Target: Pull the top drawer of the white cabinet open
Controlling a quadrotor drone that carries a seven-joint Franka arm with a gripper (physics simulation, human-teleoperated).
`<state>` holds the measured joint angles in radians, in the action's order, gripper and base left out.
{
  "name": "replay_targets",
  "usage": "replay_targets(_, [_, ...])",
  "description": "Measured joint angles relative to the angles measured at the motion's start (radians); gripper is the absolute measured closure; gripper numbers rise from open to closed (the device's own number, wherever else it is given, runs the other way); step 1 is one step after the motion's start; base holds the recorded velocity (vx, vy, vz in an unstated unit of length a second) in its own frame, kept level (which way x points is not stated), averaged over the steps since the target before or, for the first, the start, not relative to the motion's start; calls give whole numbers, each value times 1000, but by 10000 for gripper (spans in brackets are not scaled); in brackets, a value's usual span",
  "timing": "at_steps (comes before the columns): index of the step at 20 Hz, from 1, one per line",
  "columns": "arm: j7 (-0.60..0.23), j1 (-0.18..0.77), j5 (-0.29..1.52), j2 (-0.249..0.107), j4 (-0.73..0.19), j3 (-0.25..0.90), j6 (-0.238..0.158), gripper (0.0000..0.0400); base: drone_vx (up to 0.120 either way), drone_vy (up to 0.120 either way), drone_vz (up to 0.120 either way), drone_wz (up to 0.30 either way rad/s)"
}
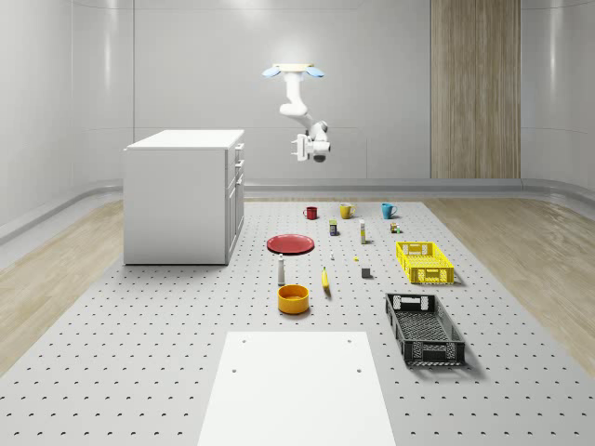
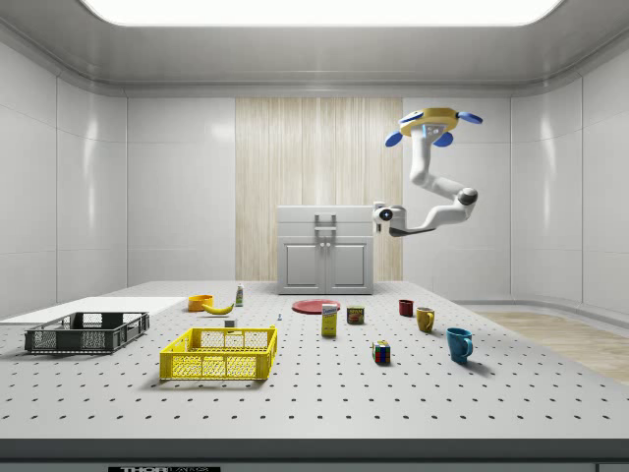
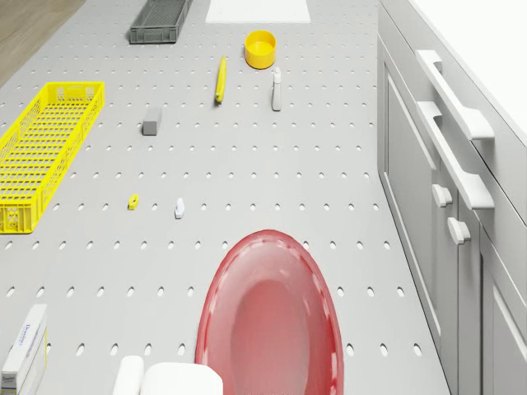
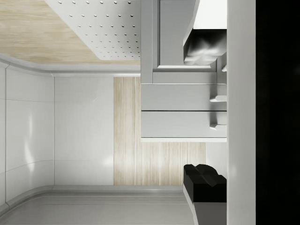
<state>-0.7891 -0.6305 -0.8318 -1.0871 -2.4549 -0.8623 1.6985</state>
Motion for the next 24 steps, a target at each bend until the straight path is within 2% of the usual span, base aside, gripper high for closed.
replay_targets(4, [-7,-9,8,-10,-1,-3,9,89,120,-120,0,0])
replay_targets(8, [-13,-18,16,-20,-3,-6,17,89,120,-120,110,0])
replay_targets(19, [-29,-39,35,-43,-6,-12,37,89,120,-120,0,0])
replay_targets(24, [-33,-47,35,-52,-15,-5,55,89,8,-8,0,0])
